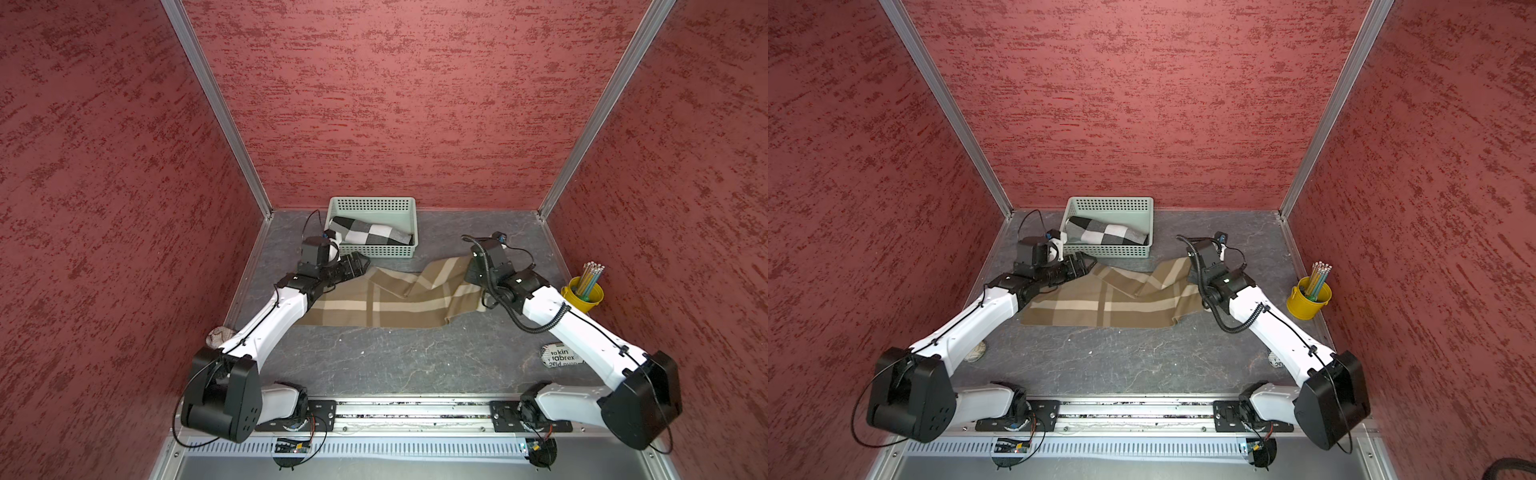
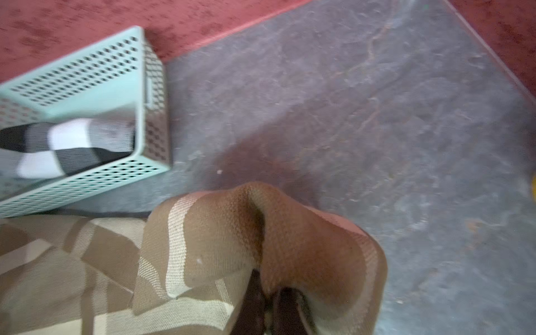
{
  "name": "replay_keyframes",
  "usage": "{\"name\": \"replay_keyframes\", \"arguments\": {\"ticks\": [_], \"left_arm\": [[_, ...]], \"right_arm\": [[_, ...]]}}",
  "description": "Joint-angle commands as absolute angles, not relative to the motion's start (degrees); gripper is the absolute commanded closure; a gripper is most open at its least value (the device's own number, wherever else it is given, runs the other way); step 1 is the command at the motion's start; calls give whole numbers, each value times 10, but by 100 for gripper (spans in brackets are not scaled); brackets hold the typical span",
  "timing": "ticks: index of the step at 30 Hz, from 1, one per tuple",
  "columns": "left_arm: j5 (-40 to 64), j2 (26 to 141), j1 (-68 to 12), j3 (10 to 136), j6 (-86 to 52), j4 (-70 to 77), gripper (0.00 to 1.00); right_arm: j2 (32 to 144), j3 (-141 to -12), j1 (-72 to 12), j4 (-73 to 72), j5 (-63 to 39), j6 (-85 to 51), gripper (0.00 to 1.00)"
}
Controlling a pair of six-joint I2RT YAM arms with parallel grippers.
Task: Roll up the scarf and place it into the basket
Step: Flatten out the scarf at the center of the board.
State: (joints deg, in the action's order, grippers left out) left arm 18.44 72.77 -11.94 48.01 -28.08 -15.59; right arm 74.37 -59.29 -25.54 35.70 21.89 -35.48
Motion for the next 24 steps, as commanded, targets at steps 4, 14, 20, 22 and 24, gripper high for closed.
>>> {"name": "replay_keyframes", "arguments": {"ticks": [4, 14, 20, 22, 24], "left_arm": [[43, 708, -64, 447, -249, -328, 12], [-24, 726, -2, 414, -285, -400, 4], [53, 834, 9, 406, -284, -267, 2], [51, 897, 7, 435, -268, -258, 23], [60, 932, 6, 453, -261, -247, 43]], "right_arm": [[818, -587, -226, 398, 138, -273, 50], [776, -580, -193, 408, 146, -262, 46], [737, -547, -176, 383, 158, -285, 46], [730, -534, -165, 374, 152, -289, 46], [726, -524, -156, 372, 155, -293, 46]]}}
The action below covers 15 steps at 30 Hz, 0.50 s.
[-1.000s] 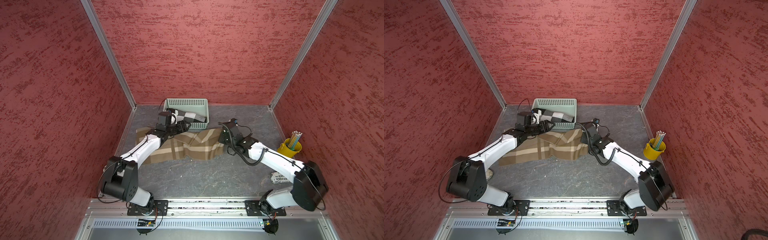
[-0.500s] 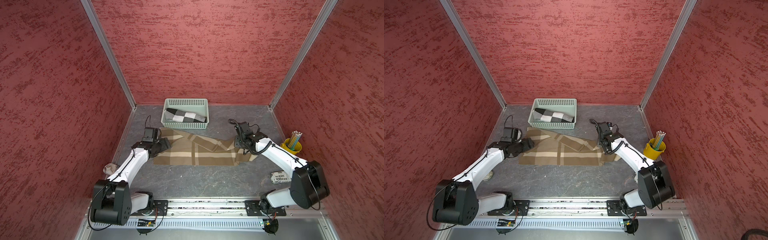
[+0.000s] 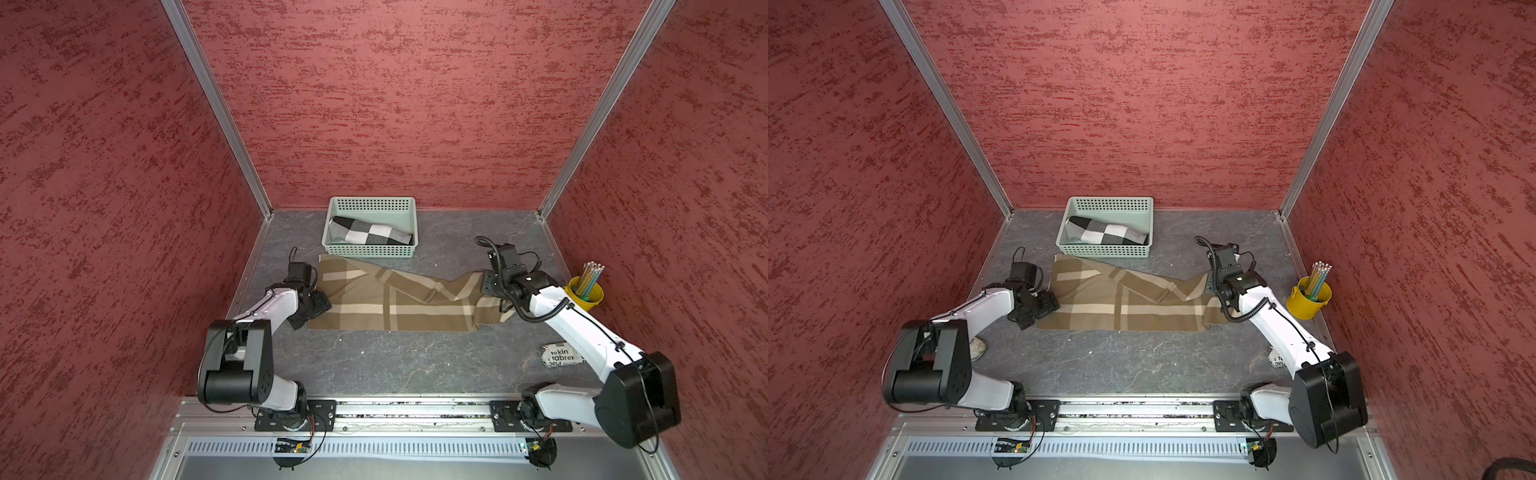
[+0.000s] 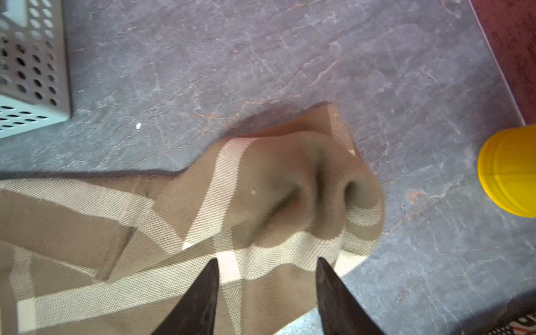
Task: Roll up the scarf and place it into the basket
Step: Flatten out the scarf at the center of the board.
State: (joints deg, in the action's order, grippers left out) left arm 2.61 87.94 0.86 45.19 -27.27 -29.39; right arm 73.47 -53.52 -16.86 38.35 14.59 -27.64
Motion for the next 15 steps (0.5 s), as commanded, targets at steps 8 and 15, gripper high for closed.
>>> {"name": "replay_keyframes", "arguments": {"ticks": [8, 15], "left_arm": [[139, 800, 46, 486, -261, -269, 100], [65, 694, 119, 722, -178, -450, 100]], "right_arm": [[705, -490, -96, 359, 129, -296, 43], [727, -486, -80, 353, 77, -270, 42]]}}
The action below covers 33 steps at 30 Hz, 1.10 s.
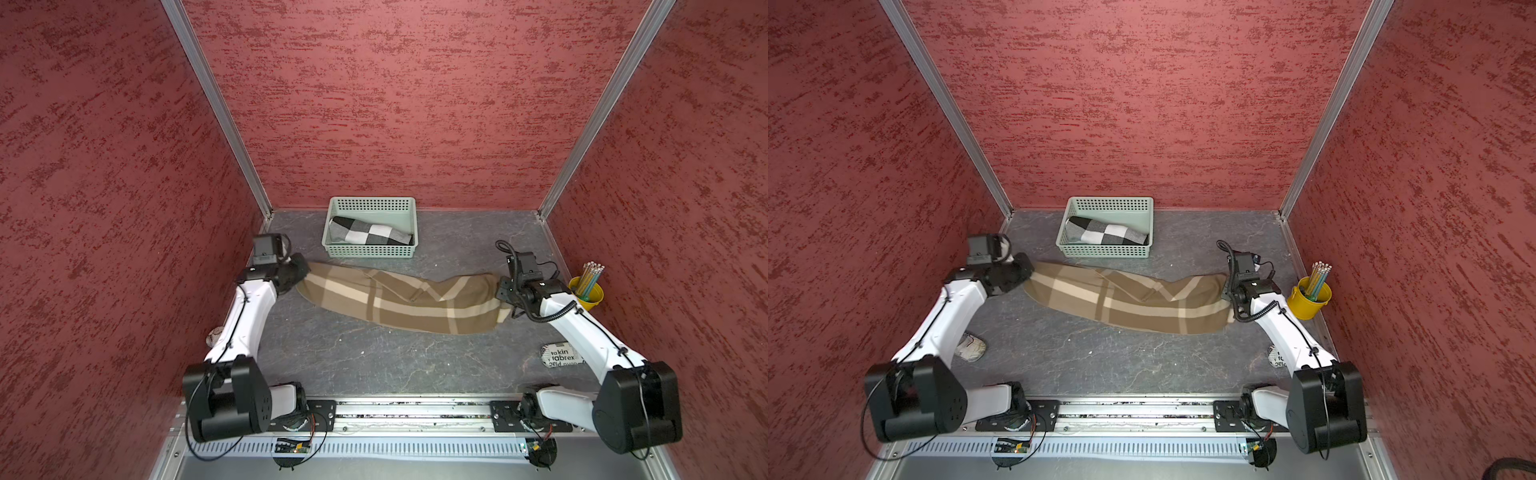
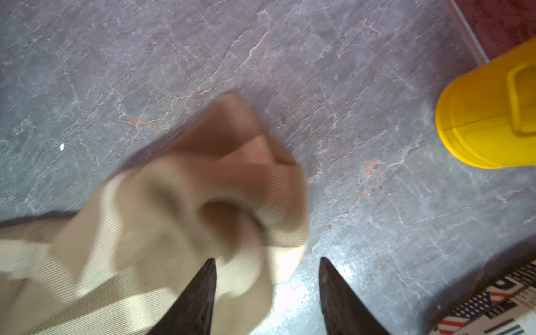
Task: Roll up the scarf and place it into the basket
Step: Flatten out the scarf at the center of the board.
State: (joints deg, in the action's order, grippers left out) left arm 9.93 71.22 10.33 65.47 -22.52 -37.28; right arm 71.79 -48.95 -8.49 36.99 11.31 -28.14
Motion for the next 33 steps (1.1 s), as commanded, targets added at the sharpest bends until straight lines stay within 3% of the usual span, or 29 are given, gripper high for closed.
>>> {"name": "replay_keyframes", "arguments": {"ticks": [1, 9, 14, 21, 33], "left_arm": [[62, 698, 121, 748, -172, -463, 100], [100, 717, 113, 776, -176, -457, 100], [103, 719, 103, 783, -181, -456, 100], [86, 722, 103, 831, -165, -481, 100], [94, 738, 109, 888, -150, -499, 100]], "right_arm": [[733, -485, -80, 350, 70, -268, 42], [760, -435, -86, 278, -84, -267, 43], [753, -380, -173, 157, -140, -342, 39], [804, -339, -288, -31, -126, -441, 37], [1011, -444, -388, -137, -183, -451, 36]]}}
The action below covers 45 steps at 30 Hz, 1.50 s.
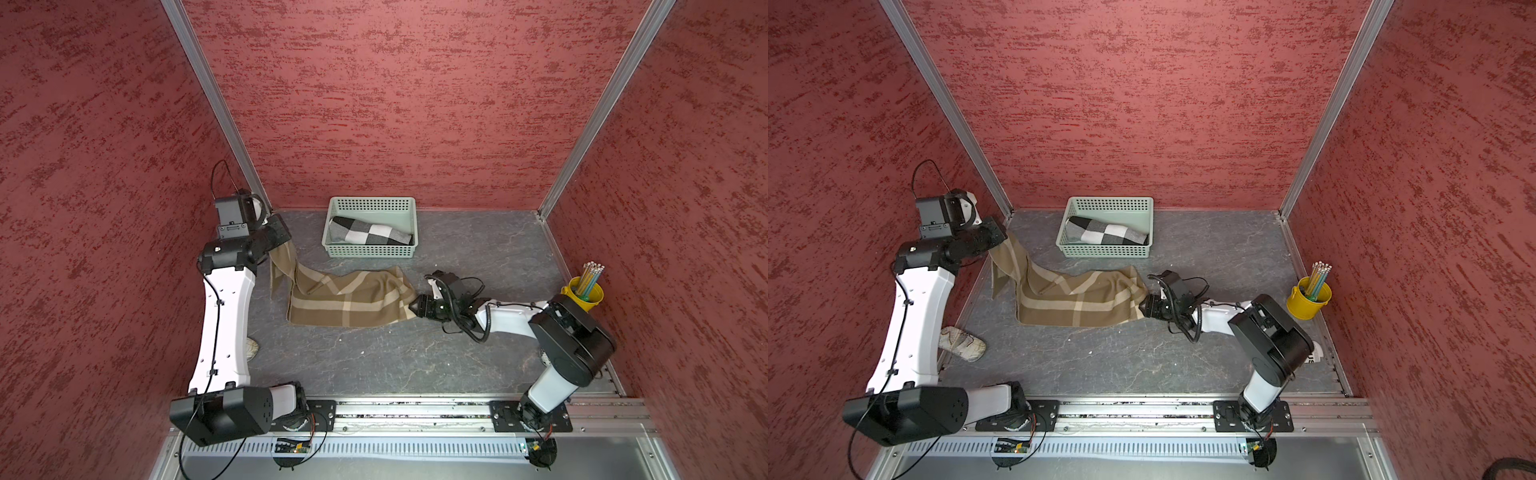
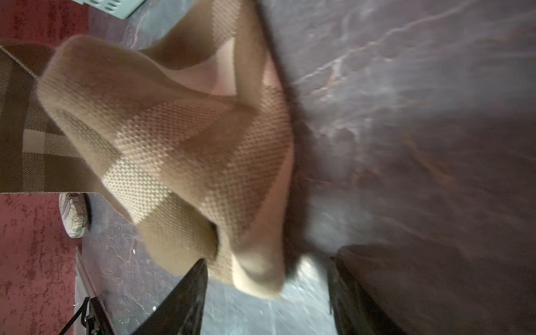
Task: Roll up the scarf and place it into the basket
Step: Flatten out the scarf at the center of the board.
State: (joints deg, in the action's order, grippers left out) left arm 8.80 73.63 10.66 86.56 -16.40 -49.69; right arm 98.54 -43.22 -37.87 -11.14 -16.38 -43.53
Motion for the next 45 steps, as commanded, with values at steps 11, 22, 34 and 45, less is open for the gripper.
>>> {"name": "replay_keyframes", "arguments": {"ticks": [11, 22, 34, 45], "left_arm": [[126, 815, 172, 1131, -111, -600, 100], [224, 939, 230, 1225, -130, -634, 100], [222, 874, 203, 857, -154, -474, 100], [207, 820, 170, 848, -161, -466, 100]], "right_arm": [[771, -548, -264, 249, 68, -316, 100], [859, -777, -43, 440, 61, -98, 96], [1079, -835, -34, 377, 38, -97, 38], [943, -603, 17, 298, 34, -163, 33]]}}
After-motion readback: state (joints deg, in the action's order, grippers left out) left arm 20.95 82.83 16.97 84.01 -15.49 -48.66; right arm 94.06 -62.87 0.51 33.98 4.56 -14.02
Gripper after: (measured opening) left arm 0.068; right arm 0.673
